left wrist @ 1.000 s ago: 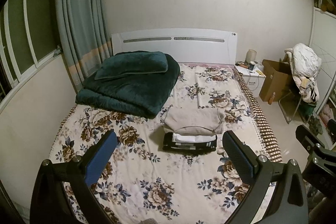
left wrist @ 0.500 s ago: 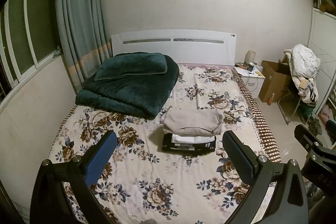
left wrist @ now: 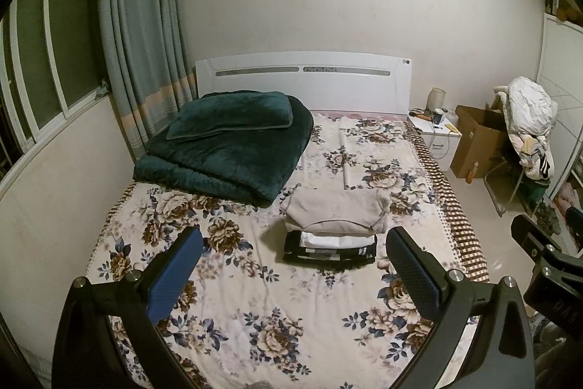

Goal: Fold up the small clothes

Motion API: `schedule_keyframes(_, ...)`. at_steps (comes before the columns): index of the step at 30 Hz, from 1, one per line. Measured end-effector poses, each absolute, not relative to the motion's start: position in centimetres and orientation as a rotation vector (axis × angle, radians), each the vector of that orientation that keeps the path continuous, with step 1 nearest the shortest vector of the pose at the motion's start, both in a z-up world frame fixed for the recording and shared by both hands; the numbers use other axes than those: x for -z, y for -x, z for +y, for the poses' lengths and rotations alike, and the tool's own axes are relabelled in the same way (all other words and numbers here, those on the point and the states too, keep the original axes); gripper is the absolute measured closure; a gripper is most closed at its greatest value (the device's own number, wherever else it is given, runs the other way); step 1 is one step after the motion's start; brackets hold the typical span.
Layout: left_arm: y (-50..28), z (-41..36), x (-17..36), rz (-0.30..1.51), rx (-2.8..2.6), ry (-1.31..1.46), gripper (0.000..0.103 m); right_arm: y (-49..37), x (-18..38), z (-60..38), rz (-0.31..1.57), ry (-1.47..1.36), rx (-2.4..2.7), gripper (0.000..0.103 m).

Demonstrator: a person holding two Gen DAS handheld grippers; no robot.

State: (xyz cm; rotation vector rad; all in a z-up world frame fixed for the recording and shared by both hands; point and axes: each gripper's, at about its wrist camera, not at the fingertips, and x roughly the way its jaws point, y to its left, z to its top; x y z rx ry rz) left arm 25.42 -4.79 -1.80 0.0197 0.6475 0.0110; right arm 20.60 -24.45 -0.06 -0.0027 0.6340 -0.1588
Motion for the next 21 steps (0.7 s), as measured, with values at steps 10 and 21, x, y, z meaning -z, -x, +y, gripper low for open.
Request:
schedule_keyframes(10, -25.35, -4.53, 1.58, 0.648, -0.013, -0.014, 0.0, -20.12, 0.02, -24.2, 0.63, 0.0, 0.161, 0.0)
schedule_keyframes(21, -25.32, -4.5, 1.6, 0.647, -0.013, -0.015, 0.0, -19.7, -0.26, -23.82, 0.62, -0.001, 0.154, 0.0)
